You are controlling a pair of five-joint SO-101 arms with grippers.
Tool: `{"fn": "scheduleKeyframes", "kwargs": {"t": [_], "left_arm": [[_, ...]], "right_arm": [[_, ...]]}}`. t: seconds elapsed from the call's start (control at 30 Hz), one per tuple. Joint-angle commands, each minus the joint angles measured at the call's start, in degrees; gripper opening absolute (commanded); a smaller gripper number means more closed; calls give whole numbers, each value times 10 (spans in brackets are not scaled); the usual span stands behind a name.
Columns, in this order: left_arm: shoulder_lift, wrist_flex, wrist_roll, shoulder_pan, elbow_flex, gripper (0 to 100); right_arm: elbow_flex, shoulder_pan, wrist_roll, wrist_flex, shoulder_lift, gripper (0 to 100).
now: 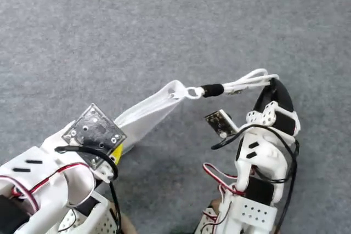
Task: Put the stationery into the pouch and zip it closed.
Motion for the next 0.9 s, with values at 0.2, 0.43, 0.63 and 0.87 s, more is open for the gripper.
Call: {"fn": "scheduleKeyframes", "kwargs": {"t": [0.2,0.43,0.63,0.87], "left_arm": [[-9,4,3,-25,-41,27],[-9,4,5,-25,-40,27],[-7,2,6,-22,-36,27],[0,-62,7,-22,-4,27]], "right_arm": [[-2,62,-4,-4,1,12],[-2,69,-4,-1,1,12],[-2,60,-7,-4,2,13],[-5,47,-101,-22,0,14]]}}
